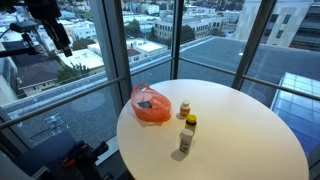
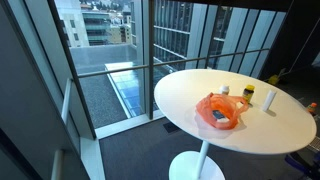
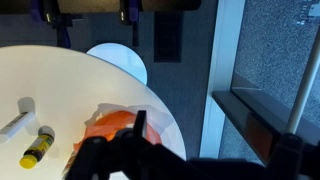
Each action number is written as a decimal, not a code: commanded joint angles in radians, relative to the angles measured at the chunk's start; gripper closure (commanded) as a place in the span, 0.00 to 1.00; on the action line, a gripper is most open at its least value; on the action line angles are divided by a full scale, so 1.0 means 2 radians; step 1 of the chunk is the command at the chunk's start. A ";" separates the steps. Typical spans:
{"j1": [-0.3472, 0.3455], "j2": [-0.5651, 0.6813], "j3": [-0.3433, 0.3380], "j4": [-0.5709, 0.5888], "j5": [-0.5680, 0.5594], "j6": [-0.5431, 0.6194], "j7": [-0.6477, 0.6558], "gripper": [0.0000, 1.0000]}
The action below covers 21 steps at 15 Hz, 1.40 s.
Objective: Move the blue box from the plastic bag to the table
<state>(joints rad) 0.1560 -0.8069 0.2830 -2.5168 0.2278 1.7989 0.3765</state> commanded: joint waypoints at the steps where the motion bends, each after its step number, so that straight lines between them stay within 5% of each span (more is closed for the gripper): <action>1: -0.003 0.000 0.002 0.001 0.001 -0.002 -0.002 0.00; 9: -0.024 0.038 0.002 0.035 -0.014 0.000 0.003 0.00; 21: -0.074 0.208 -0.015 0.140 -0.087 0.055 0.023 0.00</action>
<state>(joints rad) 0.0145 -0.4902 0.2719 -2.3048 0.0906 1.8882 0.3949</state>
